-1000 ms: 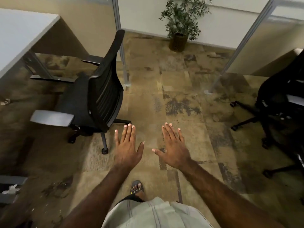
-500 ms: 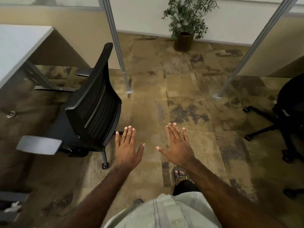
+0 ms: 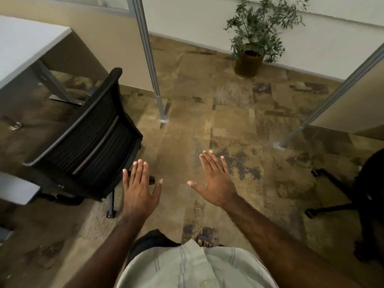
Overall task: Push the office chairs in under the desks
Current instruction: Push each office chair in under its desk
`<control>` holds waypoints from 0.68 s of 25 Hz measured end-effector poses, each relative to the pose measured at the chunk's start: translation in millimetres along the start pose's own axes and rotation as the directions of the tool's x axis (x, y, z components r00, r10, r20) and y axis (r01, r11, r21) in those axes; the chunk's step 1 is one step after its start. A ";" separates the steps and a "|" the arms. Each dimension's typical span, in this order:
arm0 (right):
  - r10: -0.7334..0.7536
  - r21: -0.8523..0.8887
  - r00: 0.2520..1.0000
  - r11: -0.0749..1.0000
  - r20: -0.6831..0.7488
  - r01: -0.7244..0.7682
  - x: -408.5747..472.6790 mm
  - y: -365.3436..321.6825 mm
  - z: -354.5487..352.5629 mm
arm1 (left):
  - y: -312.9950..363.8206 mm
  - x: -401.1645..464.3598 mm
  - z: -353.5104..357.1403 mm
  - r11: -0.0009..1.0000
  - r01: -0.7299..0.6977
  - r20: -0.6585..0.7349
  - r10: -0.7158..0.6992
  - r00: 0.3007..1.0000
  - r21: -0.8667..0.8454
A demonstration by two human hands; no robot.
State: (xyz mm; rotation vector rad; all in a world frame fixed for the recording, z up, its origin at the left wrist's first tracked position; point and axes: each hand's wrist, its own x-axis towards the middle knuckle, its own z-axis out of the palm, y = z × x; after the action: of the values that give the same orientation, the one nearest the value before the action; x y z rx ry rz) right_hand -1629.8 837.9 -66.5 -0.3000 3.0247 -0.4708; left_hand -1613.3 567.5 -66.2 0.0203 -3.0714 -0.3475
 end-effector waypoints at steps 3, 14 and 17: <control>-0.047 0.005 0.998 0.999 -0.028 0.047 26.1 11.9 -4.7 | 1.9 8.2 -7.1 1.000 0.030 -0.032 -0.030 0.999 0.008; -0.303 0.109 0.950 0.945 -0.073 0.310 197.8 -49.3 -38.0 | 4.2 108.8 -48.3 1.000 0.027 -0.236 -0.028 0.971 -0.005; -0.384 0.140 0.919 0.908 -0.096 0.394 235.9 -71.6 -49.7 | -4.9 128.6 -55.4 0.997 0.068 -0.306 -0.071 0.949 -0.018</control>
State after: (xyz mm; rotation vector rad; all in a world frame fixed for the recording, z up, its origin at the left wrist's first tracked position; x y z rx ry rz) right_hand -1852.4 738.0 -5.5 -0.9030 2.9630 -0.7529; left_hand -1738.9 548.0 -7.0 0.1667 -2.7658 -0.3239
